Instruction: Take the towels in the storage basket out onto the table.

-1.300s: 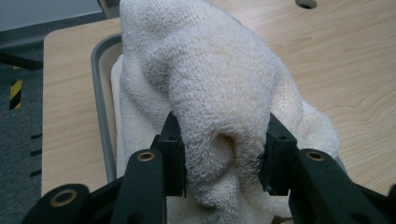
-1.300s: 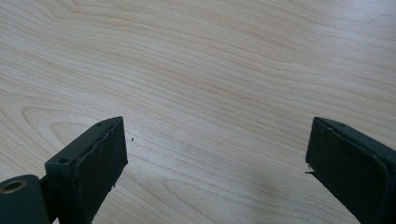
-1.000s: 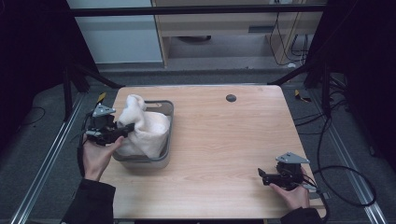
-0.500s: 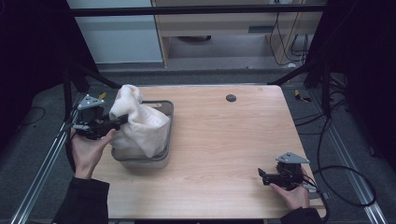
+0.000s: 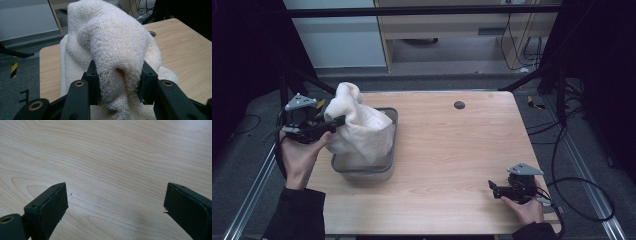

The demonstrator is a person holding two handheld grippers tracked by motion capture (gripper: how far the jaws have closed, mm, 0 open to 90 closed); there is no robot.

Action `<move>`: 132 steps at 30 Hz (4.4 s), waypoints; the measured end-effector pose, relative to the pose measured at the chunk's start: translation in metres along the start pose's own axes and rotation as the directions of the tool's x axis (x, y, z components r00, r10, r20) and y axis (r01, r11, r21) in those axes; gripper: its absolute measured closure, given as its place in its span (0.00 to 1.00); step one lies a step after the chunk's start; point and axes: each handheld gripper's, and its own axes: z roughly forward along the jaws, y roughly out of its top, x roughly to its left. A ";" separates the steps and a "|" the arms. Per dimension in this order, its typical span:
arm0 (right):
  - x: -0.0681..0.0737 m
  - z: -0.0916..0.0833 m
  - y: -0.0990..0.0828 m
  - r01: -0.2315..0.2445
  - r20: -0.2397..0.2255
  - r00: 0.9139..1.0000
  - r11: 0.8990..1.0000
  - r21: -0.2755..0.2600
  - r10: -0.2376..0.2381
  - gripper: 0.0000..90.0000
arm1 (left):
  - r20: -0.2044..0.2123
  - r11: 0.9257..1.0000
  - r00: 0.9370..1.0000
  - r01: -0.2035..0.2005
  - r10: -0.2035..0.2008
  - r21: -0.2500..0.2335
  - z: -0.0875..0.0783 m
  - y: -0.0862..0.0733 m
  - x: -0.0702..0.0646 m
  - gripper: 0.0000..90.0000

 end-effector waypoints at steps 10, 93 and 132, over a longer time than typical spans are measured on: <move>0.000 0.000 0.000 0.000 -0.001 1.000 1.000 0.001 0.000 0.06 | 0.011 1.000 1.000 -0.003 0.004 -0.023 -0.010 0.008 0.000 0.68; -0.022 -0.010 -0.011 -0.023 0.089 0.996 1.000 0.002 0.023 0.06 | 0.307 0.975 0.926 -0.213 0.220 -0.055 0.087 0.026 -0.164 0.67; -0.027 -0.008 -0.014 -0.015 0.103 0.995 1.000 0.014 0.014 0.07 | 0.364 0.972 0.911 -0.229 0.192 0.058 0.174 -0.037 -0.195 0.66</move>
